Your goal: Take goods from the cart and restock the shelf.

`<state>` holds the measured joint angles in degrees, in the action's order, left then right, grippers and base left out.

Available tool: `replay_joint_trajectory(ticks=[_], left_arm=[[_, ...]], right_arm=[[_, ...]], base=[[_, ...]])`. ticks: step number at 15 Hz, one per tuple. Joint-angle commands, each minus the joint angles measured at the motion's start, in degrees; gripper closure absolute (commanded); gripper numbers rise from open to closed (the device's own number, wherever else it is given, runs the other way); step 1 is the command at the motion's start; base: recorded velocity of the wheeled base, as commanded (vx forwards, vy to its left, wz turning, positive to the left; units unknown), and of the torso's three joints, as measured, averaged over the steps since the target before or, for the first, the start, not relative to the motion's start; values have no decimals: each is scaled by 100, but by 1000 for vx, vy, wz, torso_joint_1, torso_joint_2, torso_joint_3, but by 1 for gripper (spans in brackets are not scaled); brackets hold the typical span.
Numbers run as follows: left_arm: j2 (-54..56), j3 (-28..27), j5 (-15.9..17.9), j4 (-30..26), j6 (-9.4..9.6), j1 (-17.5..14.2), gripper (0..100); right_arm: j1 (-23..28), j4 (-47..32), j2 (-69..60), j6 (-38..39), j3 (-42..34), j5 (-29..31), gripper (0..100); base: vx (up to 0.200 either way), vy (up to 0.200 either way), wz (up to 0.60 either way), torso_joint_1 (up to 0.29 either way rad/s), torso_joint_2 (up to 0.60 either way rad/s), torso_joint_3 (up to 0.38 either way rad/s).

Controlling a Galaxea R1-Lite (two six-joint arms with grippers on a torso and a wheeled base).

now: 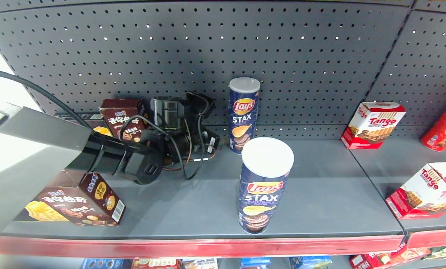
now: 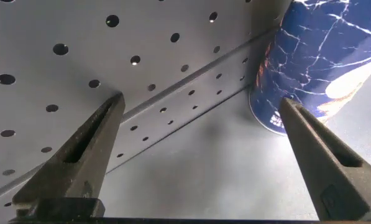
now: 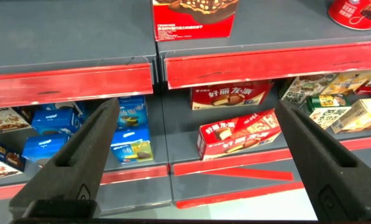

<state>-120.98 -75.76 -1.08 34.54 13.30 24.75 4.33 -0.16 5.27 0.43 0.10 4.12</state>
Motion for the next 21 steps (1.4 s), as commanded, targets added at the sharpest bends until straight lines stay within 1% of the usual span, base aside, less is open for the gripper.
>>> replay_joint_trajectory(ticks=[1, 4, 8, 9, 10, 11, 13, 14, 15, 17, 18, 19, 20, 21], left_arm=[[338, 35, 3, 44, 15, -31, 0], [892, 79, -6, -52, 76, 4, 0], [1498, 325, -32, -61, 76, -23, 0], [1621, 343, -76, -61, 85, -5, 0], [1797, 413, -199, -61, 85, 48, 0], [1999, 572, -225, -61, 111, 153, 0], [2360, 914, -234, -26, 120, 267, 0], [2702, 1222, -305, -17, 120, 382, 0], [2738, 1248, -313, -26, 120, 391, 0], [3256, 1705, -454, -8, 120, 391, 0], [3362, 1767, -472, -8, 120, 364, 0], [3450, 1802, -472, -8, 111, 355, 0], [3634, 1916, -463, -17, 111, 347, 0], [3713, 1995, -463, -8, 94, 347, 0]], right_arm=[[-2, -2, 9, -8, -1, 1, 0], [-2, -2, 9, -8, -1, 1, 0], [-2, -2, 9, -8, -1, 1, 0], [7, -2, 9, 1, -1, 1, 0], [-2, -2, 9, -8, -1, 1, 0], [-2, -2, 9, -8, -1, 1, 0], [-20, -2, 1, -16, -1, -25, 0], [-187, -2, -78, -25, -1, -52, 0], [-213, -2, -96, -25, -1, -52, 0], [-415, -2, -518, -34, -1, -52, 0], [-415, 25, -527, -43, 43, -52, 0], [-415, 77, -166, -8, 729, -87, 0], [-468, -37, 1706, 379, 2398, -175, 0], [-582, -37, 2172, 432, 2803, -430, 0]], base=[[0, 0, 0, 0, 0, 0], [0, 0, 0, 0, 0, 0], [0, 0, 0, 0, 0, 0], [0, 0, 0, 0, 0, 0], [0, 0, 0, 0, 0, 0], [0, 0, 0, 0, 0, 0], [0, 0, 0, 0, 0, 0], [0, 0, 0, 0, 0, 0], [0, 0, 0, 0, 0, 0], [0, 0, 0, 0, 0, 0], [0, 0, 0, 0, 0, 0], [0, 0, 0, 0, 0, 0], [0, 0, 0, 0, 0, 0], [0, 0, 0, 0, 0, 0]])
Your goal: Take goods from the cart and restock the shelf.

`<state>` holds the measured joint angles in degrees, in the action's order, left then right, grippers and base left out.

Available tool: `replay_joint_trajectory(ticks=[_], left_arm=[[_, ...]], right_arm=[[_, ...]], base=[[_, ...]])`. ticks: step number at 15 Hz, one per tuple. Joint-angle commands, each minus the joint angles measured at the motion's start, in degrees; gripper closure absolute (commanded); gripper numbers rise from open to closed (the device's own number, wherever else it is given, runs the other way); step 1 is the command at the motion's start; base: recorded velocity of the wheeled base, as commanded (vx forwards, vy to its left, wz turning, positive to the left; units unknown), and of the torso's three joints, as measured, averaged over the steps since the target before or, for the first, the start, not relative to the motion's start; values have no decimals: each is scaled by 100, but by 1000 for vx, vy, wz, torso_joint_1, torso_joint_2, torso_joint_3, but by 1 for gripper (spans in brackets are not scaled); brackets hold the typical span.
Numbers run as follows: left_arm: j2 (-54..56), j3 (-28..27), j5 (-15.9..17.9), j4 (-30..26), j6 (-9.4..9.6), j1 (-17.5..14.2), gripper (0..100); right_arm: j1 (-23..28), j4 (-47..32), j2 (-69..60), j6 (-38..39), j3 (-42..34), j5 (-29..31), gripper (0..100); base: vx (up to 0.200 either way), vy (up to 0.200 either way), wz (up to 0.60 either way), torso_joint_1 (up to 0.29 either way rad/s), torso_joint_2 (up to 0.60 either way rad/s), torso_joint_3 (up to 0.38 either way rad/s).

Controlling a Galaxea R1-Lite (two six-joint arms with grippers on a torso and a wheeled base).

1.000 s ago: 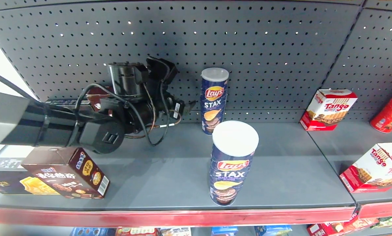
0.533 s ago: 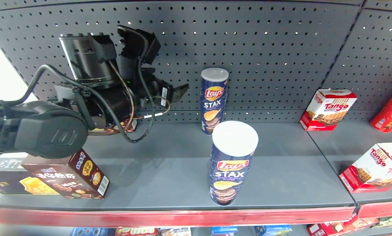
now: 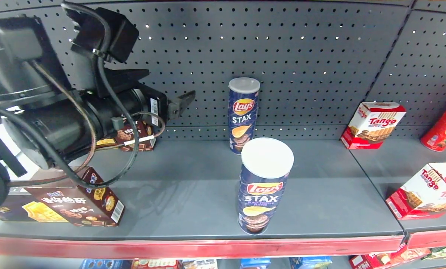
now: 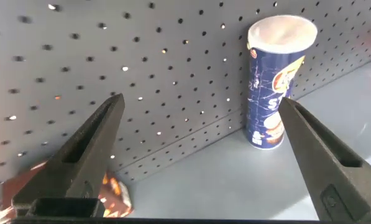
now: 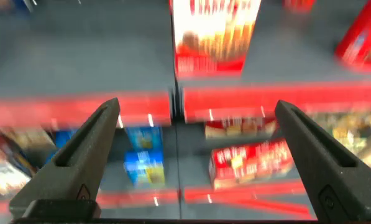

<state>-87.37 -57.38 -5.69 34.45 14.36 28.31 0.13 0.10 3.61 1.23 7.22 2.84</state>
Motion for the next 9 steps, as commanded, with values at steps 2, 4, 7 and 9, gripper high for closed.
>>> replay_joint_trajectory(ticks=[2, 4, 7, 9], left_arm=[[660, 456, -11, 0, -30, -18, 0], [800, 684, 7, 9, -39, -53, 0], [915, 746, -2, 27, -65, -185, 0], [967, 764, 7, 27, -65, -317, 0]], right_arm=[[-444, -1, 3269, -255, 2407, -855, 0], [-752, 395, 4016, -686, 2328, -1014, 0], [-1446, 1687, 5589, -835, 2337, -996, 0], [-1850, 1827, 6196, -853, 2539, -978, 0]], base=[[0, 0, 0, 0, 0, 0], [0, 0, 0, 0, 0, 0], [0, 0, 0, 0, 0, 0], [0, 0, 0, 0, 0, 0]])
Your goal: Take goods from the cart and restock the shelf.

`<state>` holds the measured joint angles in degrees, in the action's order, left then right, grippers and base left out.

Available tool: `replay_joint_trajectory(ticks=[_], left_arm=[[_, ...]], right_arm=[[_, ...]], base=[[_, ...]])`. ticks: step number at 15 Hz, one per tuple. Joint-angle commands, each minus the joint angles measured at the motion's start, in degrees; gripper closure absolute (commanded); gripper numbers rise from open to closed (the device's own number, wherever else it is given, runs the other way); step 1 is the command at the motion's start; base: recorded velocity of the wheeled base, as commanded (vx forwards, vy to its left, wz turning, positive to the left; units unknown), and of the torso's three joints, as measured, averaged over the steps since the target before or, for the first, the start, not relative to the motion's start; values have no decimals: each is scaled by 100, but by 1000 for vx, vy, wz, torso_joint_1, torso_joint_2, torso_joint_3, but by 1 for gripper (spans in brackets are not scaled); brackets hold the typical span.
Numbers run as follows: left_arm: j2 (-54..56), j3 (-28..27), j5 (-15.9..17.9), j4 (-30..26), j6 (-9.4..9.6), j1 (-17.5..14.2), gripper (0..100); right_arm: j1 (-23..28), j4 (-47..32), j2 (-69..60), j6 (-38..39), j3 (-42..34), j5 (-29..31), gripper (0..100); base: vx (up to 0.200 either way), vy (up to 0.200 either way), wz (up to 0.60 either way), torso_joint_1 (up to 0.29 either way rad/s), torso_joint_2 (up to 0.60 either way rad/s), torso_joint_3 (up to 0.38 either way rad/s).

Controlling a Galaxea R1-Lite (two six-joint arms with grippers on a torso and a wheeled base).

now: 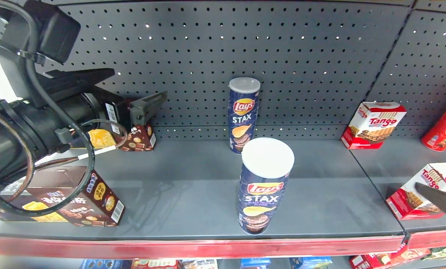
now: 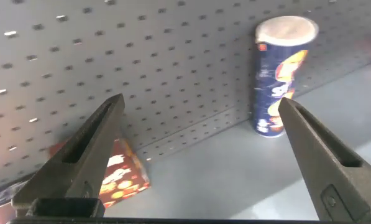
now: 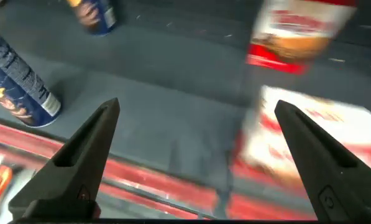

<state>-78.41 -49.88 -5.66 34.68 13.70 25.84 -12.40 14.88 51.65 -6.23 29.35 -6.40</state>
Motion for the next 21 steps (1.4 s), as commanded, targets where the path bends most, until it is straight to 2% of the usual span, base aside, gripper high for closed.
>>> replay_joint_trajectory(ticks=[1, 5, 7, 11, 18, 21], left_arm=[[71, 14, 3, 3, 1, -80, 0], [80, 14, 3, 3, -17, -115, 0], [80, 40, 12, 12, -105, -159, 0], [80, 40, 21, 12, -113, -159, 0], [80, 40, 21, 21, -122, -229, 0], [80, 40, 30, 21, -166, -255, 0]], right_arm=[[-782, 357, 1638, -115, 360, -54, 0], [-1494, 384, 2288, -344, 501, 192, 0], [-1687, 384, 2499, -353, 606, 209, 0], [-2021, 392, 2947, -379, 888, 209, 0], [-2390, 410, 3518, -379, 1336, 324, 0], [-2416, 401, 3413, -379, 1204, 341, 0]], base=[[0, 0, 0, 0, 0, 0], [0, 0, 0, 0, 0, 0], [0, 0, 0, 0, 0, 0], [0, 0, 0, 0, 0, 0], [0, 0, 0, 0, 0, 0], [0, 0, 0, 0, 0, 0]])
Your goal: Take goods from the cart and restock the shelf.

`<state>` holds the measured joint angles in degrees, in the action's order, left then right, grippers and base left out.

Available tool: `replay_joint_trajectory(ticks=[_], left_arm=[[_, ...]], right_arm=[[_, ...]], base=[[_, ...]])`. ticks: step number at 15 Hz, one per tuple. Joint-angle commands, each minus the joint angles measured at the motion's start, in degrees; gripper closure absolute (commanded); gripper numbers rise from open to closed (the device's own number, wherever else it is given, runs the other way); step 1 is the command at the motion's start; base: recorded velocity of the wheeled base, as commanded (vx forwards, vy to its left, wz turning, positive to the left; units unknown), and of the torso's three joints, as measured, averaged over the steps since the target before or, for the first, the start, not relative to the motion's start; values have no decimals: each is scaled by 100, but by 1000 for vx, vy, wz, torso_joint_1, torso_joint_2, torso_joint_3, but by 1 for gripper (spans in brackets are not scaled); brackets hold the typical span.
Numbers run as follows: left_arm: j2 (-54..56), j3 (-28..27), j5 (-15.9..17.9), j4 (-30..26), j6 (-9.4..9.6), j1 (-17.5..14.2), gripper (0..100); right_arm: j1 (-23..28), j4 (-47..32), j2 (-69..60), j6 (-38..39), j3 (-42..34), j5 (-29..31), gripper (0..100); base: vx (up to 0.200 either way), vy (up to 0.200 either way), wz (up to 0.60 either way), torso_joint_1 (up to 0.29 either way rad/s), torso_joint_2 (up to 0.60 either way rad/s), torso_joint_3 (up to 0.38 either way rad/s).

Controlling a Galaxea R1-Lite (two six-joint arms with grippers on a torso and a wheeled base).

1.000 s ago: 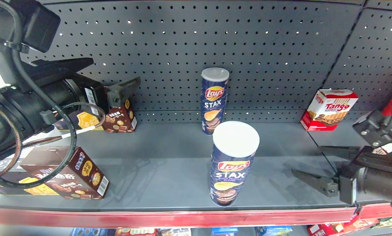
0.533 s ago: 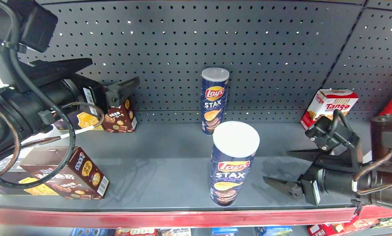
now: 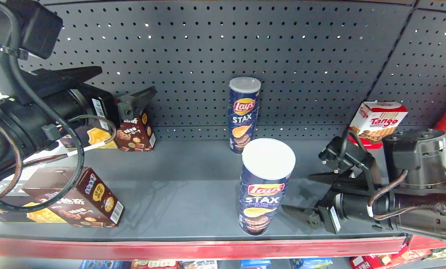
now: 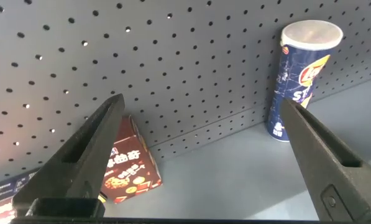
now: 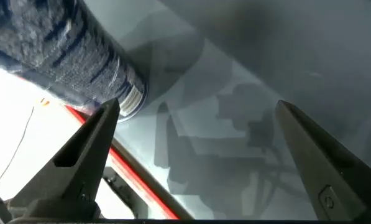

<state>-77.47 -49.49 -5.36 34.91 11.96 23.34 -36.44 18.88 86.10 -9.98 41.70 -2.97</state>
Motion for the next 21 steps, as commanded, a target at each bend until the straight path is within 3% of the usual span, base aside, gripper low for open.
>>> replay_joint_trajectory(ticks=[1, 5, 21], left_arm=[[-14, 10, 0, -2, -9, -5, 0], [-14, -8, 0, -2, -18, -5, 0], [-14, 168, 0, 15, -18, -5, 0]], right_arm=[[-12, 1, -85, -4, -101, -10, 0], [-250, 10, 21, -4, -66, -1, 0], [-197, 168, 319, -4, 13, -1, 0]], base=[[0, 0, 0, 0, 0, 0], [0, 0, 0, 0, 0, 0], [0, 0, 0, 0, 0, 0]])
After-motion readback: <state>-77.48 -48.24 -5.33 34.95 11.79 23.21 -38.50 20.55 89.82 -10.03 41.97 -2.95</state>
